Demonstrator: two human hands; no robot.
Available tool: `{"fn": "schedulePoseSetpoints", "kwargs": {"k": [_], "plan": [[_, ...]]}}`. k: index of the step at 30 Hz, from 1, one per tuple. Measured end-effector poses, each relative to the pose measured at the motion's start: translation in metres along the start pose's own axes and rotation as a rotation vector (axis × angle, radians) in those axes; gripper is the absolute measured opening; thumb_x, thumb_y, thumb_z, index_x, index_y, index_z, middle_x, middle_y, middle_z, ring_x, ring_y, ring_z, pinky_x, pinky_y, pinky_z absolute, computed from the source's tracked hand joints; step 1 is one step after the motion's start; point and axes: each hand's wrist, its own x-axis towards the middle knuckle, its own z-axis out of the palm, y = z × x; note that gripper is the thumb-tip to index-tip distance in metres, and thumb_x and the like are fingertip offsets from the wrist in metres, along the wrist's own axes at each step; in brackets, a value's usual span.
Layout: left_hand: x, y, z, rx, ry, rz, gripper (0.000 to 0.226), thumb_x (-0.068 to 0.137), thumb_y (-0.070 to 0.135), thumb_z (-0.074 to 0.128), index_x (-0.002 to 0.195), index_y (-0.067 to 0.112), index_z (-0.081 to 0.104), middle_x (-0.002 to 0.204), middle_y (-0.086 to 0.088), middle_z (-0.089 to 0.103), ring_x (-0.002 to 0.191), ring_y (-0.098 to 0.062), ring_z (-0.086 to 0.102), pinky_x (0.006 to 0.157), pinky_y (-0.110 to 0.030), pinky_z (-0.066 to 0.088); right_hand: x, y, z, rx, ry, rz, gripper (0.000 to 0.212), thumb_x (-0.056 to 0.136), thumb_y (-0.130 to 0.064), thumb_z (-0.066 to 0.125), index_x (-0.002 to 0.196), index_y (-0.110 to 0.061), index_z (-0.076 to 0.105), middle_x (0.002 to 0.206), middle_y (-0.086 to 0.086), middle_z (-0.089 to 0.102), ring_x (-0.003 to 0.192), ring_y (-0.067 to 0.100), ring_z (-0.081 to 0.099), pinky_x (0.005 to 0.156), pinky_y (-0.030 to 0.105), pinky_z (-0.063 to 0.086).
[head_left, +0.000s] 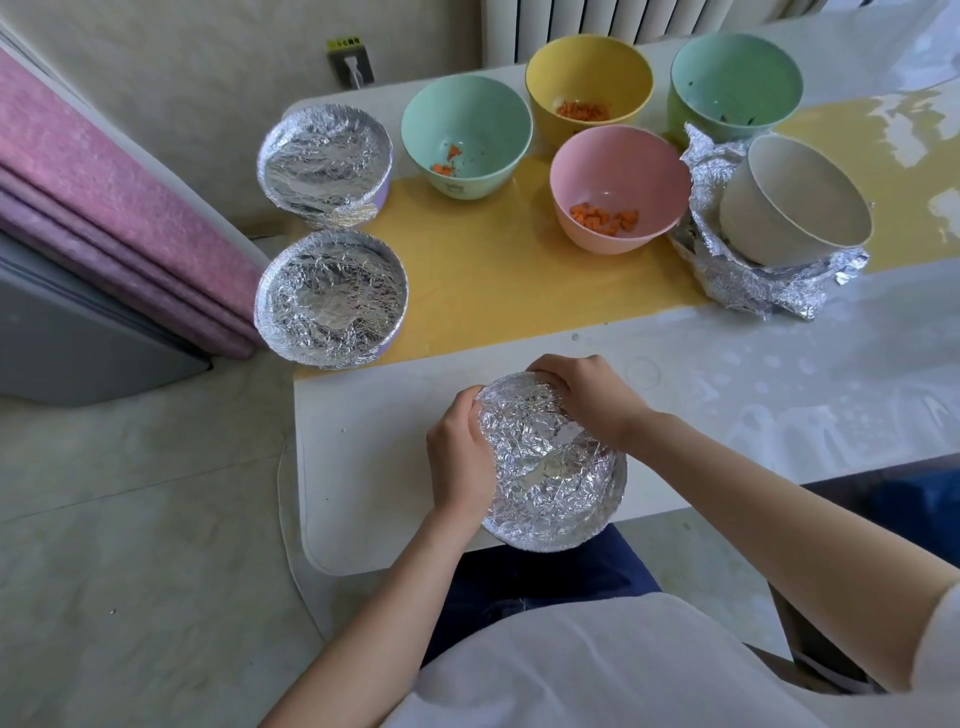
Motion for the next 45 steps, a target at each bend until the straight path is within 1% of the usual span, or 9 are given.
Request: {"fn": "schedulePoseSetpoints", "kwargs": {"k": [5,10,14,20,27,33,37,41,45], "plan": [[-0.004,0.002,0.002,-0.015,0.076,-0.048,0.029,0.096,0.001,0.042,0.116,0.005,0.062,0.104,-0.014,0.069,0.095,-0.030,0.063,0.074,-0.021,0.039,-0.001,-0.004,-0.003,0.066,0.002,0.029,0.027,0.100,-0.016,0.042,0.120,-0.009,0.059,0.087,0.004,0.066,0.063,0.013,0.053,0.059,0.016,0.031],[-0.002,0.009,0.004,-0.128,0.253,-0.210,0.026,0.095,-0.003,0.041,0.111,-0.002,0.062,0.096,-0.015,0.067,0.083,-0.026,0.058,0.066,-0.014,0.029,0.001,0.006,-0.006,0.076,0.070,0.037,0.032,0.100,-0.015,0.041,0.129,-0.009,0.051,0.114,0.012,0.065,0.102,0.029,0.059,0.077,0.027,0.037],[-0.003,0.016,0.006,-0.154,0.163,-0.246,0.032,0.098,0.002,0.034,0.121,0.005,0.056,0.109,-0.008,0.063,0.090,-0.017,0.053,0.072,-0.013,0.031,0.004,0.012,-0.008,0.056,0.050,0.062,0.032,0.101,-0.016,0.038,0.128,-0.009,0.053,0.112,0.015,0.066,0.100,0.032,0.060,0.079,0.029,0.038],[0.011,0.012,0.003,-0.056,0.002,-0.158,0.034,0.099,0.006,0.033,0.125,0.012,0.054,0.116,-0.010,0.063,0.101,-0.028,0.058,0.079,-0.019,0.038,0.004,0.015,-0.011,-0.003,0.028,0.064,0.031,0.101,-0.015,0.039,0.127,-0.010,0.054,0.102,0.016,0.069,0.087,0.034,0.065,0.074,0.033,0.045],[0.012,0.012,0.002,0.061,0.053,-0.120,0.045,0.091,-0.011,0.037,0.124,0.011,0.058,0.111,-0.012,0.066,0.101,-0.027,0.061,0.081,-0.014,0.036,0.027,0.000,-0.039,-0.506,-0.350,0.013,0.030,0.090,0.004,0.040,0.116,-0.006,0.052,0.097,0.012,0.062,0.087,0.029,0.061,0.062,0.030,0.039],[0.011,0.012,0.005,0.059,0.053,-0.114,0.047,0.090,-0.013,0.038,0.126,0.011,0.057,0.115,-0.010,0.065,0.105,-0.025,0.060,0.089,-0.020,0.041,0.039,-0.001,-0.028,-0.096,-0.246,-0.029,0.029,0.098,-0.004,0.040,0.119,-0.006,0.059,0.099,0.015,0.067,0.087,0.032,0.063,0.074,0.037,0.049],[0.011,0.013,0.004,0.040,0.049,-0.094,0.043,0.093,-0.007,0.039,0.125,0.015,0.057,0.116,-0.005,0.064,0.102,-0.020,0.059,0.085,-0.012,0.037,0.036,0.004,-0.022,-0.087,-0.203,-0.048,0.028,0.101,-0.013,0.039,0.121,-0.008,0.059,0.097,0.016,0.069,0.084,0.031,0.064,0.074,0.038,0.050],[0.014,0.013,0.001,-0.084,-0.040,-0.128,0.032,0.098,0.017,0.043,0.127,0.022,0.054,0.112,-0.002,0.066,0.094,-0.016,0.061,0.081,-0.019,0.043,0.041,0.001,-0.020,-0.131,-0.215,-0.091,0.035,0.100,-0.035,0.042,0.114,-0.009,0.060,0.100,0.012,0.068,0.092,0.030,0.063,0.073,0.034,0.047],[0.013,0.013,0.001,-0.066,-0.039,-0.091,0.033,0.094,0.015,0.052,0.127,0.019,0.055,0.116,0.000,0.065,0.097,-0.016,0.061,0.081,-0.013,0.040,0.045,-0.005,-0.013,-0.150,-0.233,-0.093,0.041,0.095,-0.043,0.048,0.119,-0.011,0.058,0.102,0.012,0.068,0.094,0.029,0.064,0.072,0.031,0.046]]}}
